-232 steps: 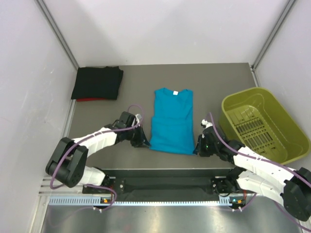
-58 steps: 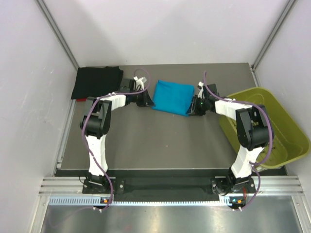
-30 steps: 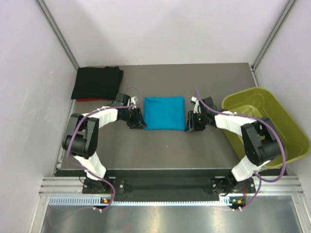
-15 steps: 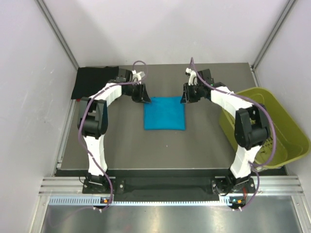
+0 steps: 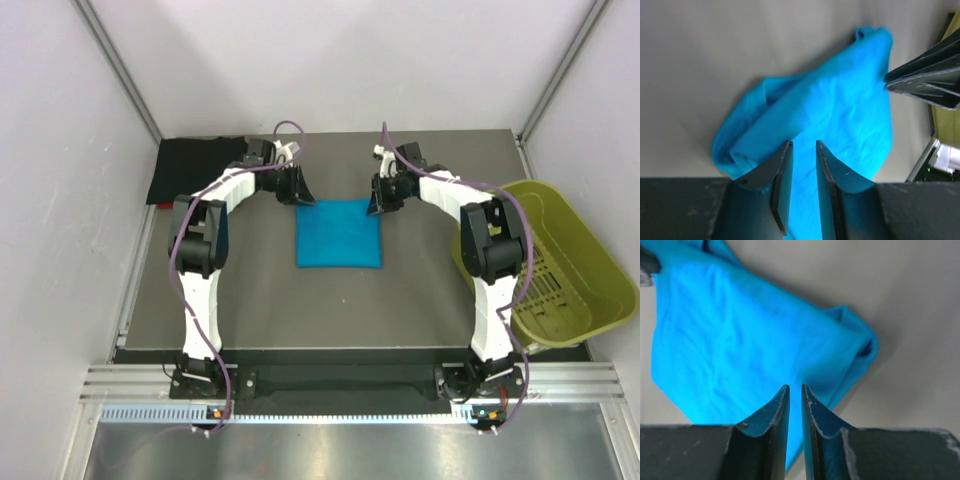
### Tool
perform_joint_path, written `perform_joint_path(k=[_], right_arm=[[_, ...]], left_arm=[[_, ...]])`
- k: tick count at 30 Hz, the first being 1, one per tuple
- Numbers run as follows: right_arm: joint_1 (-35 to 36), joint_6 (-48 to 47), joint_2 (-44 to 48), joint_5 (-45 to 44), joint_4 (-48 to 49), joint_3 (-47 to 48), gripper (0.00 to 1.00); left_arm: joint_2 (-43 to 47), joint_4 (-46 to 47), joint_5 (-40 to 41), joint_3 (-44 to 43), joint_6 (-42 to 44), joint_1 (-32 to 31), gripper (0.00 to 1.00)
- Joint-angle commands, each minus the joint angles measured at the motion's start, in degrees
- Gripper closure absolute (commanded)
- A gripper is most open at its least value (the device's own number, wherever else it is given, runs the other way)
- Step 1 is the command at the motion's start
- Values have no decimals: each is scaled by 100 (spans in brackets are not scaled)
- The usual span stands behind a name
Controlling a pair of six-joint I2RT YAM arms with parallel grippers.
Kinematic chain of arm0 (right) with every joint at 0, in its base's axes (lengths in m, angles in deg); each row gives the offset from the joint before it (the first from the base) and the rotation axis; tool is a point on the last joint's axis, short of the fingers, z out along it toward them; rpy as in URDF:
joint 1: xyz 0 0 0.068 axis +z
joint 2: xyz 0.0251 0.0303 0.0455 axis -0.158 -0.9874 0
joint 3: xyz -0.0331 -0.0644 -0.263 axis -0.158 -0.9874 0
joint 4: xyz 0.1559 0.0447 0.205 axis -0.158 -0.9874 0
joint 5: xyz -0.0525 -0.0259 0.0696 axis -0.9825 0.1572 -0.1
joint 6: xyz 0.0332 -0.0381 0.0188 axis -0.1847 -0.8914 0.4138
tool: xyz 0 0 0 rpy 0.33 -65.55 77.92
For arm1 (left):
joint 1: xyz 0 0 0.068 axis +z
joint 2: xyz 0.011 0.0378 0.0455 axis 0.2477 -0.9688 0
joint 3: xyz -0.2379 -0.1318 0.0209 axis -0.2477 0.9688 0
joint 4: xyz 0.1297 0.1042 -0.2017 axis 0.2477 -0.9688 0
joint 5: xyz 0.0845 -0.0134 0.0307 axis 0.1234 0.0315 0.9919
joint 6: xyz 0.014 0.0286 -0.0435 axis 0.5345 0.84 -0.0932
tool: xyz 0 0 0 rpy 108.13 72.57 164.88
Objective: Fold and stack the t-shirts
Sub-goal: Fold the tshirt
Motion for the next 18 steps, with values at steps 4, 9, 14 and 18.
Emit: perform_joint_path(k=[4, 9, 14, 18], right_arm=[[-255, 43, -332, -1, 328, 514, 84], [-404, 192, -508, -71, 530, 558, 84], [-440, 289, -535, -185, 697, 470, 85], [-448, 368, -464, -308, 794, 374, 85]], left_arm=[[-373, 498, 286, -279, -301, 72, 70], [-567, 936, 365, -262, -468, 125, 70], [-716, 1289, 427, -463, -670, 195, 69], [-700, 1491, 252, -666, -968, 283, 67]])
